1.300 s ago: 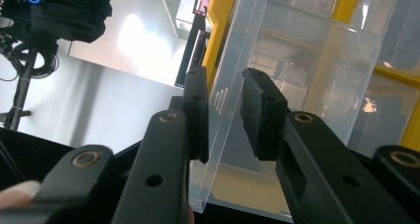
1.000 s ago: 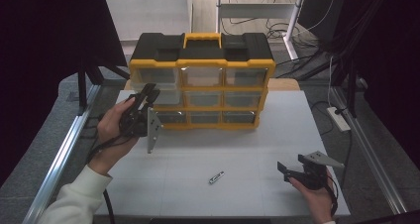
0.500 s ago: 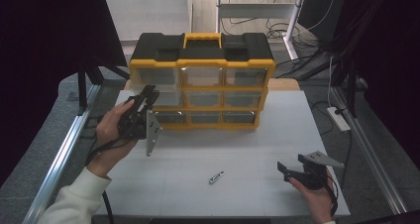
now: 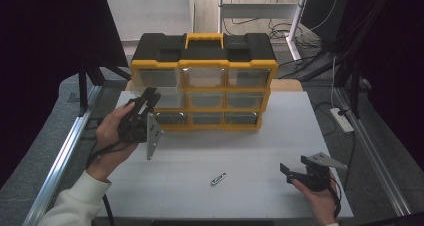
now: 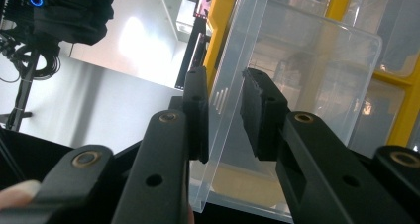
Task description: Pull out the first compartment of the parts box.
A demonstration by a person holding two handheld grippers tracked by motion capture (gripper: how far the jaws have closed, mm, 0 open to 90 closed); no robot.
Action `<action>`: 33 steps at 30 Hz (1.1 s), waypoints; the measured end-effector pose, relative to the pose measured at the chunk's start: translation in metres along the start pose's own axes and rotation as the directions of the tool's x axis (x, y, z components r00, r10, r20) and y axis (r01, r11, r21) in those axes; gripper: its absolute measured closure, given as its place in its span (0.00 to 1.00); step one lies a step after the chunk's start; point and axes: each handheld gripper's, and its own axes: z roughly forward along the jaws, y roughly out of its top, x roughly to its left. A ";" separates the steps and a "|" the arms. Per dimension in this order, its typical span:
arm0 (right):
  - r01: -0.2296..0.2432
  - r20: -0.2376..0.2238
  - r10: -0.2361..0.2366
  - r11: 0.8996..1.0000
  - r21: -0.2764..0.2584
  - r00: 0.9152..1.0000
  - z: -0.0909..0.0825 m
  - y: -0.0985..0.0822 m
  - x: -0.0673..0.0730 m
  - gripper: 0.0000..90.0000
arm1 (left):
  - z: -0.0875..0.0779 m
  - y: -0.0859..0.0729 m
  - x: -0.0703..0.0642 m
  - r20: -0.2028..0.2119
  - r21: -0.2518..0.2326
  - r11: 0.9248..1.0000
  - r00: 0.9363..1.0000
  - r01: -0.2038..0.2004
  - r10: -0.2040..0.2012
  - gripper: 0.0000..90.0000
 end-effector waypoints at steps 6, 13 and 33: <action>0.000 -0.001 0.000 1.000 0.003 1.000 0.000 0.000 0.000 0.15 | -0.002 0.000 0.000 0.001 -0.001 1.000 1.000 0.001 -0.001 0.81; 0.001 -0.002 -0.001 1.000 0.003 1.000 0.001 0.000 0.000 0.15 | -0.006 0.000 0.000 0.003 -0.006 1.000 1.000 0.004 -0.004 0.81; 0.000 -0.007 0.000 1.000 0.001 1.000 0.001 0.000 0.000 0.15 | -0.015 0.001 -0.002 0.007 -0.014 1.000 1.000 -0.005 0.005 0.81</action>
